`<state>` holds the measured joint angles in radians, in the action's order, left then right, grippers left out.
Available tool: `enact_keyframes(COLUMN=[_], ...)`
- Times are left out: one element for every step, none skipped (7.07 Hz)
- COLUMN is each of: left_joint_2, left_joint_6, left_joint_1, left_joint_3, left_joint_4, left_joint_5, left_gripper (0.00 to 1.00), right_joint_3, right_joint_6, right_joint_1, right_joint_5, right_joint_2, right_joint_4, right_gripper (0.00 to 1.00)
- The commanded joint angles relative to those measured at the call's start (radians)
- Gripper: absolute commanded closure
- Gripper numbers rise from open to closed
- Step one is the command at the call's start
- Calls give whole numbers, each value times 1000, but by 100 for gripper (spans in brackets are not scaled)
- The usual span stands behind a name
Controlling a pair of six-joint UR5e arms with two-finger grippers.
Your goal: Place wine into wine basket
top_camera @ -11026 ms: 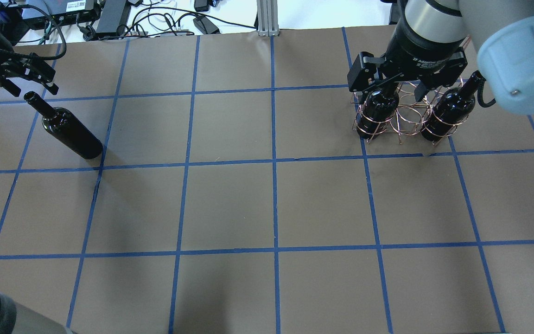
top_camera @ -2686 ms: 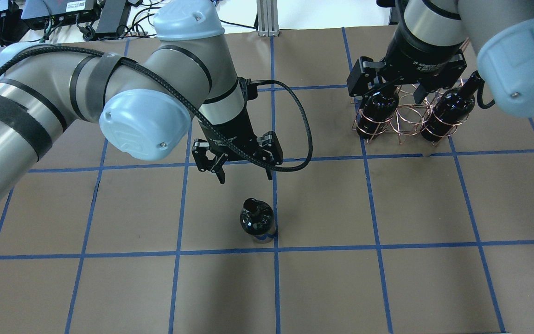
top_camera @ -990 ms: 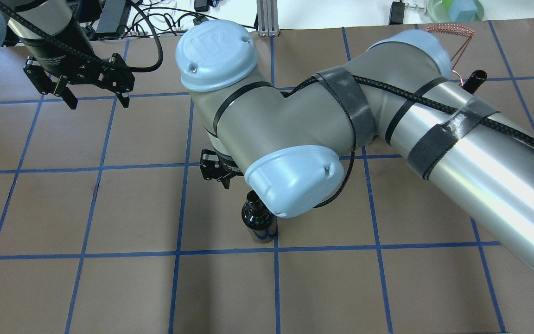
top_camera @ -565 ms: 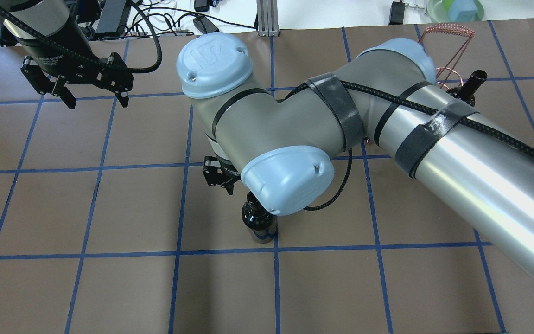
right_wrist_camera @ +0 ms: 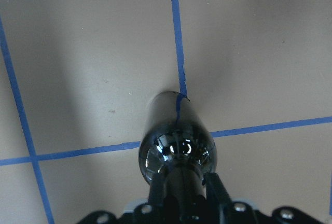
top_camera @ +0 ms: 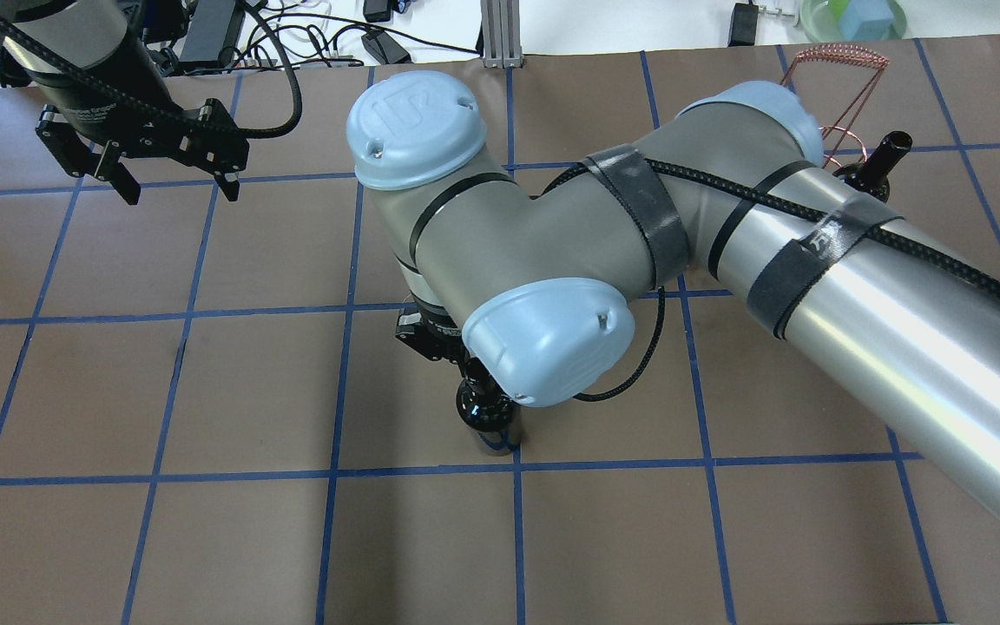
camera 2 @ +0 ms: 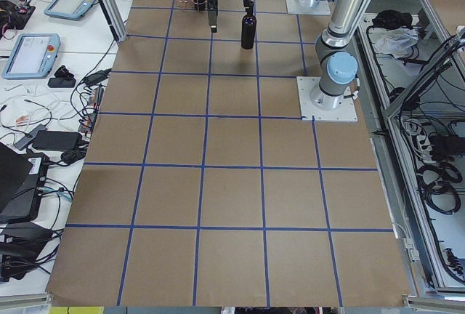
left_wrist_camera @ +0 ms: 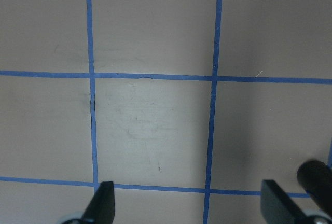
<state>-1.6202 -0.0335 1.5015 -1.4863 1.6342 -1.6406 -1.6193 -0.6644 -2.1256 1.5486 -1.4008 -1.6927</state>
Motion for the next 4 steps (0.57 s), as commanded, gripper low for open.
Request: enact_keyframes(left_joint_2=[0,0,0,0], left_joint_6=[-5,-5,-5,-5], left_joint_1=[-1,0,0,0], left_joint_3=[0,0,0,-2], left_joint_4=[-4,-4,-2,-2], left_joint_5=[1,1,1,-1], left_gripper=[0,0,0,0], right_joint_3=[-1,9,25,44], right_joint_6=[3,6,26,69], right_joint_1=[1,1,19,67], right_joint_5=[-22,-21,-18,-16], right_joint_2=[-1,-3,-12,-36], right_joint_4=[-12,-16,-16,-4], right_gripper=[82,82,83,83])
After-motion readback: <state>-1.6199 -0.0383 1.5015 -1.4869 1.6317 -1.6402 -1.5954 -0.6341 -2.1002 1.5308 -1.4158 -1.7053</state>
